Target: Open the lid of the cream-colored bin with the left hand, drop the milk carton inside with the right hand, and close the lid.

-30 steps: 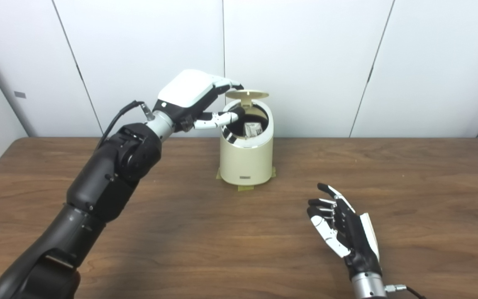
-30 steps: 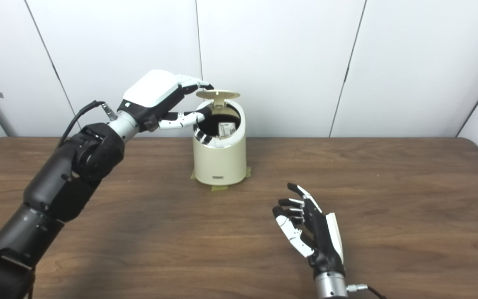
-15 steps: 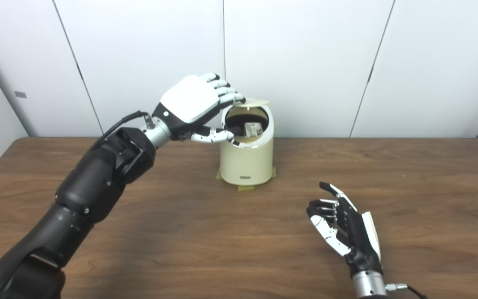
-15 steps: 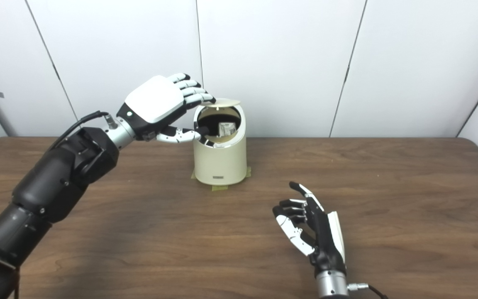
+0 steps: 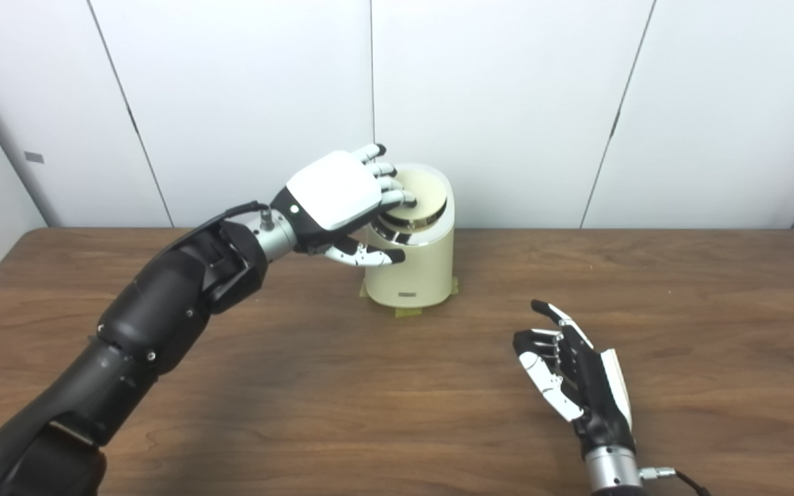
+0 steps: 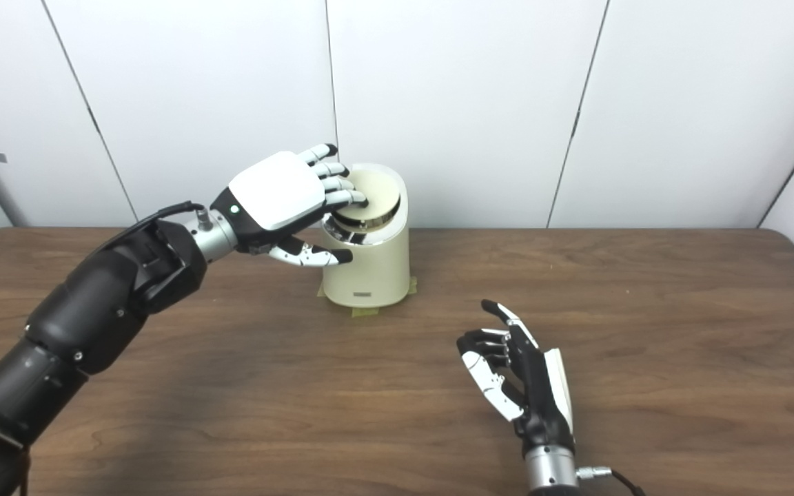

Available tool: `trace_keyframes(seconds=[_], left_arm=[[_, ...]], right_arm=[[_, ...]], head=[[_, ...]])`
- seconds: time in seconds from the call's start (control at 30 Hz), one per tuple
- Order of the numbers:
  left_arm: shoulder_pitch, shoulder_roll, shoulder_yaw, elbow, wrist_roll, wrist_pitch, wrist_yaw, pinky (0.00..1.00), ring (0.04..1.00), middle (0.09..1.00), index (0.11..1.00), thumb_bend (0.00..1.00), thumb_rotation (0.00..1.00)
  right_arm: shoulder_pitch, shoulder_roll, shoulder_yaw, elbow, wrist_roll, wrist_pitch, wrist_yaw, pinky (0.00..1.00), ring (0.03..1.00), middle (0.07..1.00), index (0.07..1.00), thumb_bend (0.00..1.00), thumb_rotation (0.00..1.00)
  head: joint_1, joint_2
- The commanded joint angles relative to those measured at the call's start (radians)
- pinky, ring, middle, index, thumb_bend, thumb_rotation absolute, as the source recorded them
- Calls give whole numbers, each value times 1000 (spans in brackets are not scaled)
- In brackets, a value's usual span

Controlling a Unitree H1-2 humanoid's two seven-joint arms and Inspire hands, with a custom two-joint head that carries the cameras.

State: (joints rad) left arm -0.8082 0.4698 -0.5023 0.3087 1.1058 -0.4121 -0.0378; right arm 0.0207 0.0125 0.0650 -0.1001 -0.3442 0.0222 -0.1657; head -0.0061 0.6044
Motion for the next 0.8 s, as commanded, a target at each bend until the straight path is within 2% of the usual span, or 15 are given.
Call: trace_keyframes(seconds=[0.0,0.1,0.23,0.3,0.53,0.6,0.77], left_arm=[[-50,19,7,-9,7,-7,39,962,883,817,820,472,845],[-43,17,2,-6,10,-14,51,957,880,810,815,472,835],[-36,19,-8,-7,16,-17,52,961,880,811,814,465,882],[-26,24,-13,-26,23,-9,29,969,888,819,823,470,913],[-11,28,-30,-35,56,-15,29,965,886,819,821,453,877],[-6,32,-40,-41,72,-11,18,980,889,820,813,461,892],[12,38,-55,-56,82,-2,-12,944,872,805,781,471,898]], right_arm=[[-2,-3,-2,30,-16,-31,-22,556,622,639,815,326,695],[-6,-6,-2,34,-18,-33,-24,565,636,646,817,322,703],[-6,-6,-3,35,-24,-29,-30,582,643,649,821,333,712],[-6,-7,-3,37,-31,-30,-35,589,638,644,820,336,706],[-6,-11,1,32,-51,-23,-47,661,651,632,813,327,714],[-5,-12,0,28,-53,-17,-46,673,654,629,815,329,739],[-5,-12,-2,17,-55,-14,-46,706,667,627,808,330,715]], head=[[-1,1],[-2,2],[-3,2],[-3,2],[-5,9],[-3,11],[-2,15]])
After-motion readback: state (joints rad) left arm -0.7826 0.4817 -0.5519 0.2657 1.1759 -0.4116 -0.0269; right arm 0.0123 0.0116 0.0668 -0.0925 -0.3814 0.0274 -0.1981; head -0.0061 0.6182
